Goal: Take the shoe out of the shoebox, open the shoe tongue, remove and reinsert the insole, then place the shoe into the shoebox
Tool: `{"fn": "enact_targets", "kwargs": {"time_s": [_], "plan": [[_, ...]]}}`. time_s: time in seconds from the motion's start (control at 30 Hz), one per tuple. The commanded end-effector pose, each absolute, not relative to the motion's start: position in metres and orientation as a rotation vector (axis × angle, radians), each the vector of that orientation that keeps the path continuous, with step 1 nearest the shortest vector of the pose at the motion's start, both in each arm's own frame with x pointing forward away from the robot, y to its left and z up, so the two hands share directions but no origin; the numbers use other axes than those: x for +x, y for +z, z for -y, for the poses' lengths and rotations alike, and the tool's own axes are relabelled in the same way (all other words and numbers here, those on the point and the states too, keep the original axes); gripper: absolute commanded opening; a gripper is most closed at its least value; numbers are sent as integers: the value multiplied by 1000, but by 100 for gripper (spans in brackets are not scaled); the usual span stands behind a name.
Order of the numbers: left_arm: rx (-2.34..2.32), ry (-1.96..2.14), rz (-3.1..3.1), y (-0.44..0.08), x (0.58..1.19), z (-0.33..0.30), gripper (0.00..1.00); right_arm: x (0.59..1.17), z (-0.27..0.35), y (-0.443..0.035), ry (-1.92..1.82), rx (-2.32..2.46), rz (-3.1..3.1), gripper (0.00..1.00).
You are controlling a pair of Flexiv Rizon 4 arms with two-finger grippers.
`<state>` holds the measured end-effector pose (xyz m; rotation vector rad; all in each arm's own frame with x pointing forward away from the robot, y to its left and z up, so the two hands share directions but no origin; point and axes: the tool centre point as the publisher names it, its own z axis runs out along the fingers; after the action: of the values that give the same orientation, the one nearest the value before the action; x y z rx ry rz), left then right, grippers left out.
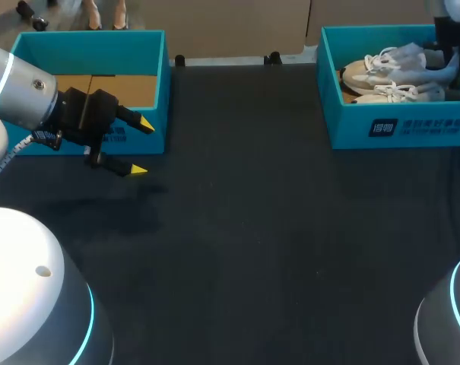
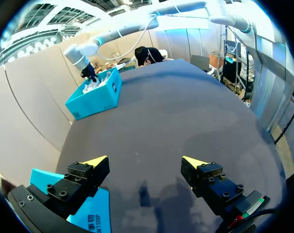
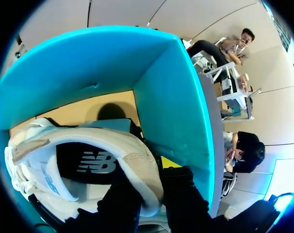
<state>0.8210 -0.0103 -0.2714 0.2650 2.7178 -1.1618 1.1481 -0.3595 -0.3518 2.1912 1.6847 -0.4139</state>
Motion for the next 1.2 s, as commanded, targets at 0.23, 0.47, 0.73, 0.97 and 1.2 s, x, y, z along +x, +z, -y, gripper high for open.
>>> {"fn": "enact_targets", "kwargs": {"time_s": [0.23,0.47,0.73,0.97,1.2], "plan": [[264,-1157,-2719,-271,820,10,100,1152,361,-354,-415,2196,-1687,28],[264,-1157,-2719,-271,820,10,100,1151,360,-349,-404,2197,-1682,34],[264,-1157,-2719,-271,820,10,100,1150,358,-342,-391,2196,-1677,42],[264,-1157,-2719,-271,820,10,100,1145,351,-327,-355,2205,-1680,47],[264,-1157,-2719,-271,820,10,100,1137,340,-313,-347,2195,-1693,49]]}}
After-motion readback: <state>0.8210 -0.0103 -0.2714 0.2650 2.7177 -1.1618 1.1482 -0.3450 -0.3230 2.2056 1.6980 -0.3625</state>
